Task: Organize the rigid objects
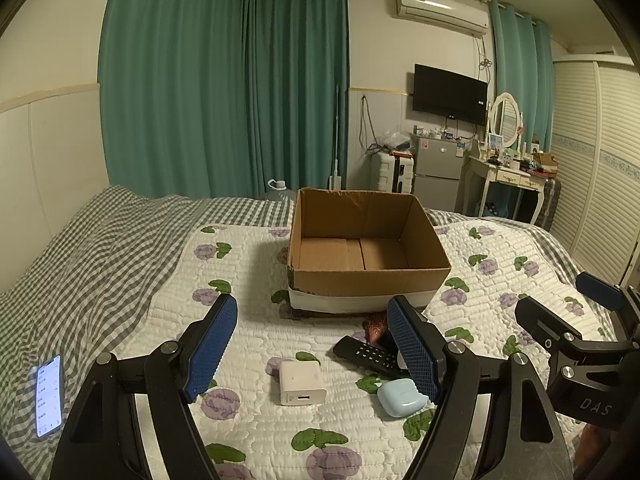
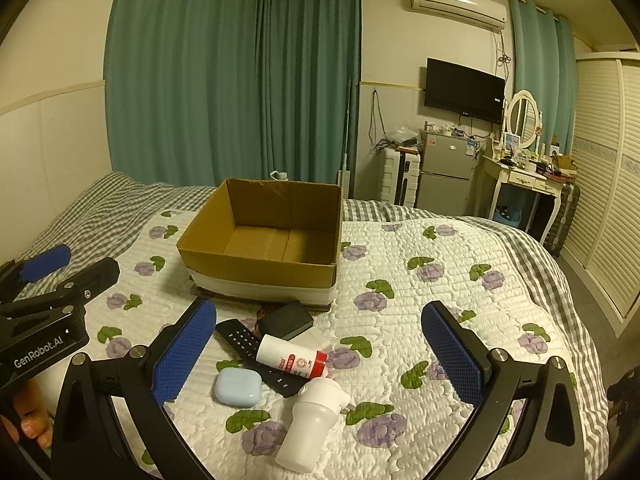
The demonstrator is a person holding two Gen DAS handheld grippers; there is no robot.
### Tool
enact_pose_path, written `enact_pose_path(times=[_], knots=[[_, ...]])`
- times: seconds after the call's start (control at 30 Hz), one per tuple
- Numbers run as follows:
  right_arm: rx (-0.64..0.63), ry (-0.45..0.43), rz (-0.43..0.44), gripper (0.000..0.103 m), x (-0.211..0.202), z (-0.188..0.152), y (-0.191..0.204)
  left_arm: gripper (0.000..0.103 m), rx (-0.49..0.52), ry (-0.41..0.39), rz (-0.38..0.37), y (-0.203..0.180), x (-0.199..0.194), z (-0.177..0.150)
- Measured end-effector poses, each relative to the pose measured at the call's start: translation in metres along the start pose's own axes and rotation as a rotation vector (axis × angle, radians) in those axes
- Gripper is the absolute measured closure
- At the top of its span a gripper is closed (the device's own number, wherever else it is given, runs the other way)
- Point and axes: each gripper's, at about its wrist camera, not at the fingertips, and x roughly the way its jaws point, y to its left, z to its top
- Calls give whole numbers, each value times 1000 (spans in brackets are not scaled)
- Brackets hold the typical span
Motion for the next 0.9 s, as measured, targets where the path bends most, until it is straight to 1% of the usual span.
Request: enact_pose_path(times=[0.2, 0.33, 0.47, 0.5, 0.53, 0.57, 0.63, 0.7, 0.73, 0.8, 0.83, 0.87, 0.9], knots=[[-8, 15, -1, 0, 2, -1, 3, 23, 0, 1, 0, 0, 0, 0], [-5, 56, -3, 0, 14, -10, 0, 23, 0, 16, 8, 3, 3, -4], [-29, 181, -41, 0, 50, -36, 0, 23, 1, 65, 27, 8, 19, -17], [-33, 219, -45, 2, 59, -43, 0, 23, 4, 84, 38, 9, 24, -22], [-34, 270, -44, 3, 70, -51, 0, 23, 6, 103, 47, 10, 30, -26], [-30, 303, -41, 5, 75, -57, -2, 23, 6, 116, 52, 12, 34, -31], [-17, 370, -28, 6, 86, -68, -2, 23, 1, 149, 56, 15, 44, -39], [-23, 407, -35, 8, 92, -76, -1, 23, 0, 170, 56, 17, 51, -45], [-29, 431, -42, 10, 97, -80, -1, 23, 2, 179, 55, 17, 54, -48], [-18, 471, -32, 29, 106, -85, -2, 23, 7, 192, 52, 18, 58, -53], [-7, 492, -14, 35, 110, -87, -3, 23, 10, 199, 49, 18, 60, -56], [2, 504, -1, 49, 112, -89, -4, 23, 13, 206, 47, 18, 62, -57], [6, 504, 7, 54, 112, -89, -5, 23, 17, 217, 46, 18, 66, -60]])
